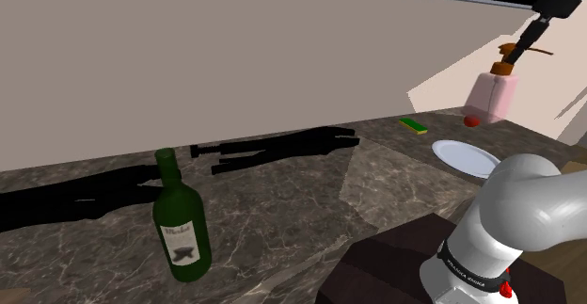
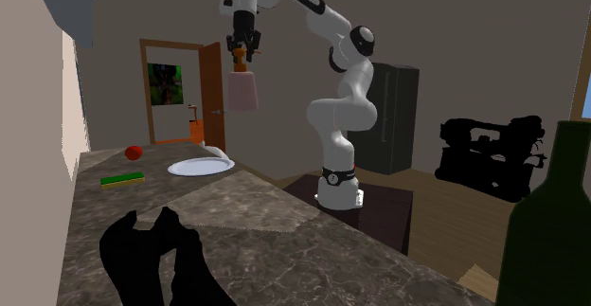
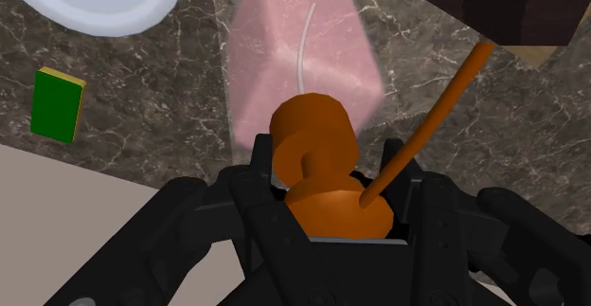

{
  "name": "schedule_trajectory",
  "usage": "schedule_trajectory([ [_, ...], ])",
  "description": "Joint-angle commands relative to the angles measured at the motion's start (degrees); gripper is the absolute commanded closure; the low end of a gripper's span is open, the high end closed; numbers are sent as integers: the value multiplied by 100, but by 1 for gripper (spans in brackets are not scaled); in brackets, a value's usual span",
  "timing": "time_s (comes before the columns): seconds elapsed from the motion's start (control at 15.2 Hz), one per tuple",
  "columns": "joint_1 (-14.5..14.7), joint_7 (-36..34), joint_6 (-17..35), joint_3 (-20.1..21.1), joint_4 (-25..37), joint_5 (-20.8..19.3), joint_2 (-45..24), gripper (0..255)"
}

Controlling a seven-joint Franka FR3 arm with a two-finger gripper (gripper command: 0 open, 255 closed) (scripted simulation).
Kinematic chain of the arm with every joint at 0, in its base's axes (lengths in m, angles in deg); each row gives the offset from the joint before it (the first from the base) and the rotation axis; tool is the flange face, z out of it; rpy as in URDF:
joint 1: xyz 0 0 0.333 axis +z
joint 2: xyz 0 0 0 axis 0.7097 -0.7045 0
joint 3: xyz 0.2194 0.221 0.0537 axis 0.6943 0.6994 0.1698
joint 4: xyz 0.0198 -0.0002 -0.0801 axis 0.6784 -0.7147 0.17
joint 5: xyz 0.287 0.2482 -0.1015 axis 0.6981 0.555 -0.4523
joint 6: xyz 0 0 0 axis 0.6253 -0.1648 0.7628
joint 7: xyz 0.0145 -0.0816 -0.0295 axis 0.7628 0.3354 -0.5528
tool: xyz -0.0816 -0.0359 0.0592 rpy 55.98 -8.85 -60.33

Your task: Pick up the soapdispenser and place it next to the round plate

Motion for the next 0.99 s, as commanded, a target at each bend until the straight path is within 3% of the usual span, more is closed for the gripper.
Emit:
schedule_trajectory([
  [0.0,-40,4,129,-42,-213,-58,95,255],
  [0.92,-313,-47,935,-317,-1527,-419,635,255],
])
